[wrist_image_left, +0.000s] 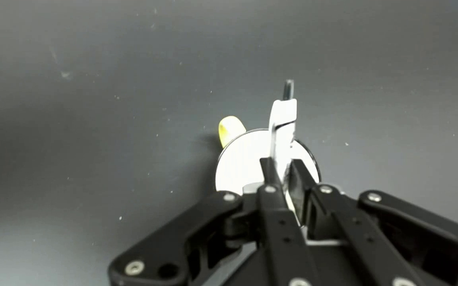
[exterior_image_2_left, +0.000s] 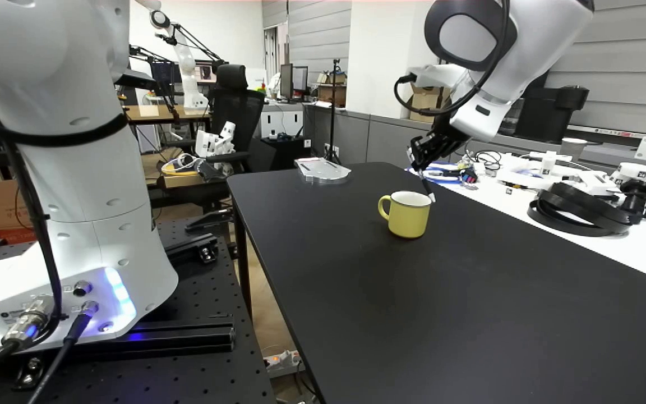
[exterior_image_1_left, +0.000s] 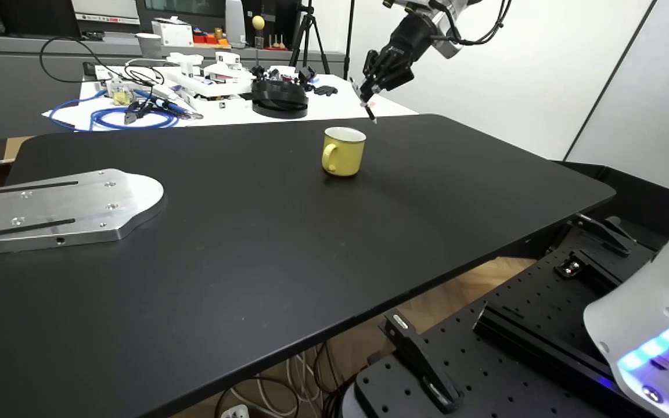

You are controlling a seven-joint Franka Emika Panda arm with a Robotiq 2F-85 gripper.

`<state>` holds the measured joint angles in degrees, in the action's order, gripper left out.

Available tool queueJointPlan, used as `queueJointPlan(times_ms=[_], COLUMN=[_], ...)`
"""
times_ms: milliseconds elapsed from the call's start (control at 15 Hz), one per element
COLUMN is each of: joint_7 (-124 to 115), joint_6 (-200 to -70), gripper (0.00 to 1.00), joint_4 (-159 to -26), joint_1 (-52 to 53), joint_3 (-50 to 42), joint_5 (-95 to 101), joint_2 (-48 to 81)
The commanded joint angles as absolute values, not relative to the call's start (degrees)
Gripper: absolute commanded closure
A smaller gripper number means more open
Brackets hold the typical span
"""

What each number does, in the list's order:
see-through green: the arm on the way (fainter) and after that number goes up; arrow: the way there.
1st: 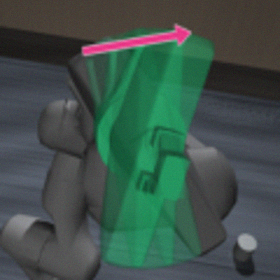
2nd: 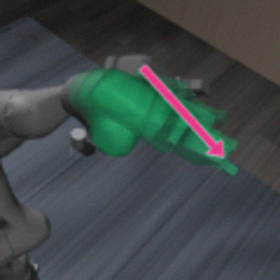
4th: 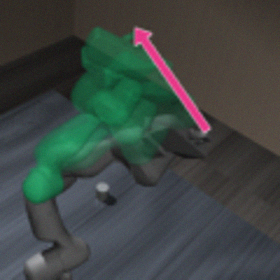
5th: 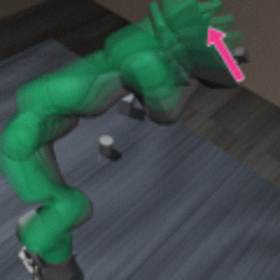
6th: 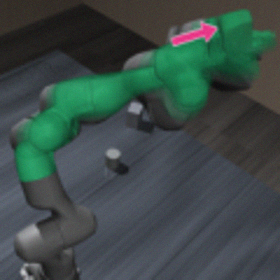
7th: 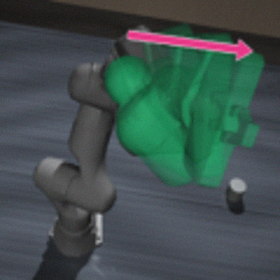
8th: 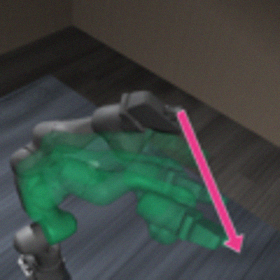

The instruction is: Put the pen inside the yellow mug

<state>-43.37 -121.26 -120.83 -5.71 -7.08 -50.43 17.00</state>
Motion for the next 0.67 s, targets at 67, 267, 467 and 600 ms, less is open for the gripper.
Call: queueJointPlan(times_ms=[67, 267, 467, 600], joint_7=[-46.1, -45.6, -45.7, -43.8], joint_6=[-119.9, -120.7, -121.6, -121.3], gripper=[0.97, 0.97, 0.97, 0.62], joint_4=[-118.8, -118.8, -118.7, -118.8], joint_1=[-4.9, -4.2, -3.7, -4.6], joint_3=[-5.5, -5.3, -5.5, -6.1], joint_5=[-55.9, -57.2, -56.9, -56.8], joint_2=[19.5, 20.2, 20.6, 20.9])
